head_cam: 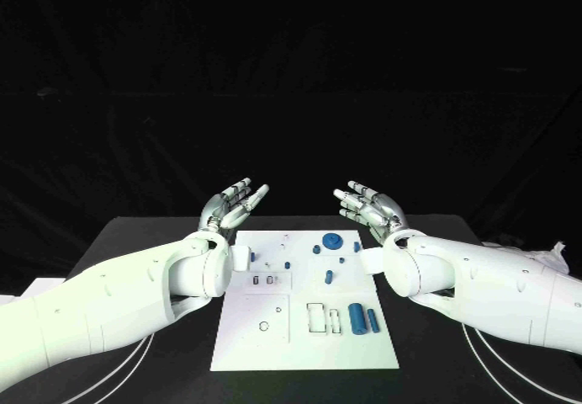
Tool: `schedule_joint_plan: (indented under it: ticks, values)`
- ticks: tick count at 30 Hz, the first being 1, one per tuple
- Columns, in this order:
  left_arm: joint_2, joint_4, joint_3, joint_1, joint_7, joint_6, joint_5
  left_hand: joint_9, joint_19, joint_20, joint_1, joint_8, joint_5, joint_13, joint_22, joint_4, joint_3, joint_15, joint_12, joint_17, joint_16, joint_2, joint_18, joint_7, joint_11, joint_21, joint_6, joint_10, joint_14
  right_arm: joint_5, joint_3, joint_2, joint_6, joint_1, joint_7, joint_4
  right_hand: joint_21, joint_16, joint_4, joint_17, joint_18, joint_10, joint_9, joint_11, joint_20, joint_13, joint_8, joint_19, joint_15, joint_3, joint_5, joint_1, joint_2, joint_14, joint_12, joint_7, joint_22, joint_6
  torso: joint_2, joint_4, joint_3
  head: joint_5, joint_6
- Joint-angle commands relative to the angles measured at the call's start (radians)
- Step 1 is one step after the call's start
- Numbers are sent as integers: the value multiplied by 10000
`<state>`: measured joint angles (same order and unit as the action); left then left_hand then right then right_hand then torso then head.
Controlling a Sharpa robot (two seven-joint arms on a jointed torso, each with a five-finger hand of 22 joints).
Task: Assemble the parts on the task board
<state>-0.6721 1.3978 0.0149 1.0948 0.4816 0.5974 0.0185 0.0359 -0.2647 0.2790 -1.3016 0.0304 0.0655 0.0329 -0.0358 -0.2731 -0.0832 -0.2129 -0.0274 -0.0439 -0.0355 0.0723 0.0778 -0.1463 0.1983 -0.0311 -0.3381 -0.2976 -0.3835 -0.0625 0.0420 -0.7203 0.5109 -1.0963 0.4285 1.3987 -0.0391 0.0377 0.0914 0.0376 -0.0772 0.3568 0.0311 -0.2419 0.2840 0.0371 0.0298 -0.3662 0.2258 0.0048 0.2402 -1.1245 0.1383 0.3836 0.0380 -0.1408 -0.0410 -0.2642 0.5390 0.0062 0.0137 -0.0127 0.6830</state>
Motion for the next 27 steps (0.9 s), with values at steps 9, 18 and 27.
schedule_joint_plan:
  ticks: [9,18,27]
  values:
    - [26,-17,-5,23,-26,-748,53,194,-4202,103,-703,373,57,185,-702,95,112,17,-306,-498,-1088,-491,731,-1212,407,-1400,-2517,-2703,-4134,-1151,137,236,-3071,-174,-916,-639,-1165,785,1432,284,-1076,5746,342,431,2,257,628,-4356,-553,650,-406,-1948,167,5685,674,-1020,-444,-5262,-2,2,5,-1,4]
    - [-498,441,-6,1,309,-934,30,396,-6530,-338,-825,1171,49,430,-1040,306,377,789,-1465,-1326,-2869,-793,1060,-857,-157,-2340,-5529,-6416,-6380,-5198,18,-255,-784,-342,-823,-903,-1414,664,1782,254,-1093,6612,344,633,-255,244,474,-5200,-828,889,-391,-1861,85,6694,435,-881,-381,-6573,370,118,30,-361,-139]
    - [-998,1080,-18,12,140,-1078,30,390,-7421,-659,-894,1302,45,525,-1181,398,585,1112,-1786,-2121,-3906,-927,1052,-666,-408,-2646,-6004,-7064,-7003,-6879,-55,-450,-407,-529,-1168,-709,-1886,751,1967,366,-1080,7347,353,853,-683,265,384,-6158,-1202,1212,-374,-1746,-91,7830,308,-733,-479,-7072,685,270,25,-455,-256]
